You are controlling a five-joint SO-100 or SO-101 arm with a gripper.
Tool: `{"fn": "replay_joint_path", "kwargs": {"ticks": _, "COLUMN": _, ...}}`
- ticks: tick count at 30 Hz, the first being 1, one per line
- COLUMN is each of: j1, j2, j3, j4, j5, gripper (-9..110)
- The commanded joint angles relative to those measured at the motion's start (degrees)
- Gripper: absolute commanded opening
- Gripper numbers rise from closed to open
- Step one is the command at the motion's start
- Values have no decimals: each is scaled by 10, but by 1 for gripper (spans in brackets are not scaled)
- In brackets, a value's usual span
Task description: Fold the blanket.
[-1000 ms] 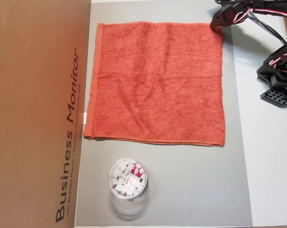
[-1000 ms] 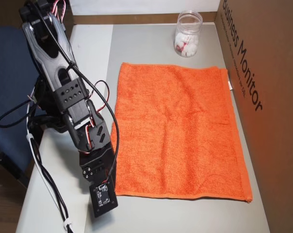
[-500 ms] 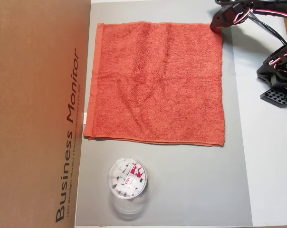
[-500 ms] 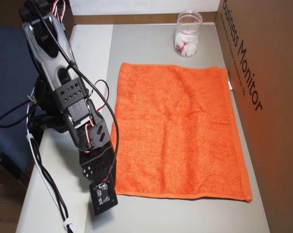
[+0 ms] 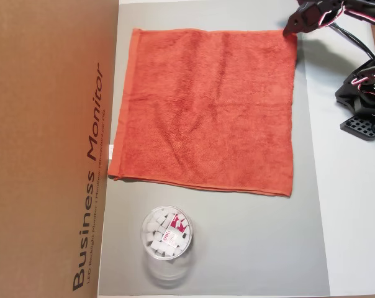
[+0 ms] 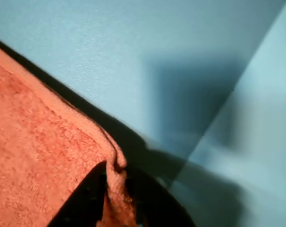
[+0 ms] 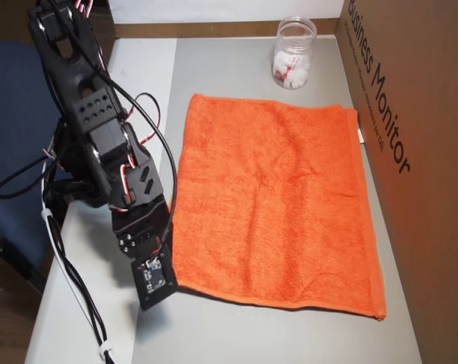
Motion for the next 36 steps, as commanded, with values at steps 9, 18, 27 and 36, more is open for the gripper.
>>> {"fn": "replay_joint_path", "kwargs": {"ticks": 9, "j1": 19, "j2": 154, "j3": -13, "j4": 49, "j5": -6, "gripper": 0}}
{"fn": "replay_joint_path", "kwargs": {"ticks": 18, "j1": -2, "j2": 251, "j3": -14, "j4": 40, "j5": 4, "gripper": 0}}
{"fn": "replay_joint_path", "kwargs": {"ticks": 27, "j1": -70, "j2": 257, "j3": -99, "j4": 40, "j5": 33, "gripper": 0}}
{"fn": "replay_joint_path", "kwargs": {"ticks": 36, "j1": -137, "j2": 248, "j3": -160, "j4": 40, "j5": 36, "gripper": 0}}
